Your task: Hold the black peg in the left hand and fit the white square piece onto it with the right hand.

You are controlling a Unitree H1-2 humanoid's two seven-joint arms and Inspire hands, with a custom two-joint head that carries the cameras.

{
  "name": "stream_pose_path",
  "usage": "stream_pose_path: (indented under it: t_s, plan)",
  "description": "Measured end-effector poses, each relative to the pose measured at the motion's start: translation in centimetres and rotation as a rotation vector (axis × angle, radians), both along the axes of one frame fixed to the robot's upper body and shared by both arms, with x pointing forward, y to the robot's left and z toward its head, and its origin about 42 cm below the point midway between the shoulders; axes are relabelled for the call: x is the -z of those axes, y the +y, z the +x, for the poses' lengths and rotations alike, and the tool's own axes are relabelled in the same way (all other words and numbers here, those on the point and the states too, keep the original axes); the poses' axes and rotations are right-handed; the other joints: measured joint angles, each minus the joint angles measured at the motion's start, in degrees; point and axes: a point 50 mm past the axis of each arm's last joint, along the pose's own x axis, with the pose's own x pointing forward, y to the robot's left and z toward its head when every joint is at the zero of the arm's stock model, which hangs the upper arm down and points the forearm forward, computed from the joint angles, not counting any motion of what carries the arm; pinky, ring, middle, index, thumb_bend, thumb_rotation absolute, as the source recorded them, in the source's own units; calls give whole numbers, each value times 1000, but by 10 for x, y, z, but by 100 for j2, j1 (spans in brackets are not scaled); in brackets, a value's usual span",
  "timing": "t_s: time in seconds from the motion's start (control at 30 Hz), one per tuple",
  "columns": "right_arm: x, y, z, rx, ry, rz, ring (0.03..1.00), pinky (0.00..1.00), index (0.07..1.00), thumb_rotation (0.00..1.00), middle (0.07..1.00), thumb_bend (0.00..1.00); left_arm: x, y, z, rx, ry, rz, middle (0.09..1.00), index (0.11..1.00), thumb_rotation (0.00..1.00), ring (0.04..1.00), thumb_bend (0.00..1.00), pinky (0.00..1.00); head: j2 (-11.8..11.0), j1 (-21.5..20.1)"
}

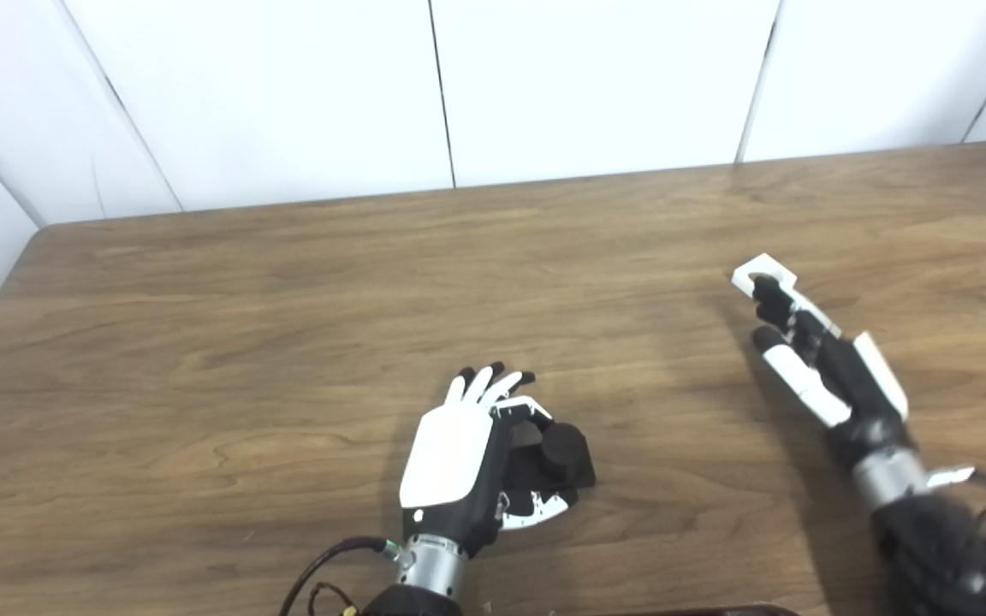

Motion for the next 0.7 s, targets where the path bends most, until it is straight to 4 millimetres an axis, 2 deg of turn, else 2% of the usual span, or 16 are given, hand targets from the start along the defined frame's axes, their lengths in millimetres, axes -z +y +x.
stream_pose_path:
  t_s: [0.07,0.17,0.23,0.37,0.57,0.7]
  plan:
    - [-29,-9,19,-1,-75,-181,945,917,806,494,917,815,0,0,0,1,0,-1,879,490,75,963,519,995,-9,-9]
    - [-61,-15,40,12,-139,-322,937,879,759,418,912,848,0,-1,0,2,1,-2,878,490,74,963,519,995,-26,-9]
    - [-72,-12,50,15,-143,-362,942,879,740,396,910,847,0,-1,-1,2,1,-2,876,490,73,962,520,998,-53,-17]
    - [-75,-9,63,-1,-112,-427,958,890,726,367,921,833,0,-1,0,-1,-2,-3,876,490,74,960,519,999,-105,-53]
    - [-65,-25,78,28,-10,-520,971,896,723,338,921,854,2,1,1,-13,-13,-5,873,490,75,953,518,991,-167,-97]
    - [-61,-26,84,25,14,-538,981,915,739,325,926,862,3,2,1,-15,-20,-11,881,490,74,960,519,983,-211,-114]
